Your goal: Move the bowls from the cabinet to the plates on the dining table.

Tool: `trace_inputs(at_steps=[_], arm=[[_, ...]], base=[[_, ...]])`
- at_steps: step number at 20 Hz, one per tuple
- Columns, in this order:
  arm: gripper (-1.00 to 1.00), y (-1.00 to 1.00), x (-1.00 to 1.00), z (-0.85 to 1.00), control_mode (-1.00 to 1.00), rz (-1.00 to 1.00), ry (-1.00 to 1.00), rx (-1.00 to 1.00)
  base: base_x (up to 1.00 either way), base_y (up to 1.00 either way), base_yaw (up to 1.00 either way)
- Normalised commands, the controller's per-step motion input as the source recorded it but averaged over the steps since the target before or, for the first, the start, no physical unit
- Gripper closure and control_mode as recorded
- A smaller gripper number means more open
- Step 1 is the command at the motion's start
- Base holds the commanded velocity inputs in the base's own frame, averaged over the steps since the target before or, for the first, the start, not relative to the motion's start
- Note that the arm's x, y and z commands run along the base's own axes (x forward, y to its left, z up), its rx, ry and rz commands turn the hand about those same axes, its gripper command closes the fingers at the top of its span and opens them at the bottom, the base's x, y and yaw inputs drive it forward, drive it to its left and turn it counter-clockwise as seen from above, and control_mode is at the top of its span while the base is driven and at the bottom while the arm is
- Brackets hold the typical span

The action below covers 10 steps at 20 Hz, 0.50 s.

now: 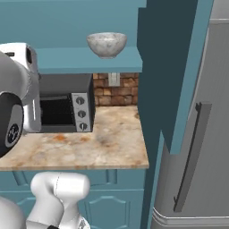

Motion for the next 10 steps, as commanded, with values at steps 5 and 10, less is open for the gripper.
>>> trace_inputs(at_steps=[5, 10], arm=[[-1.0, 0.01, 0.21, 0.03, -1.0, 0.0, -0.04, 0.1], [-1.0, 0.0, 0.28, 0.13, -1.0, 0.01, 0.0, 0.12]], base=[[0.0, 0.0, 0.0], [0.0, 0.0, 0.0]])
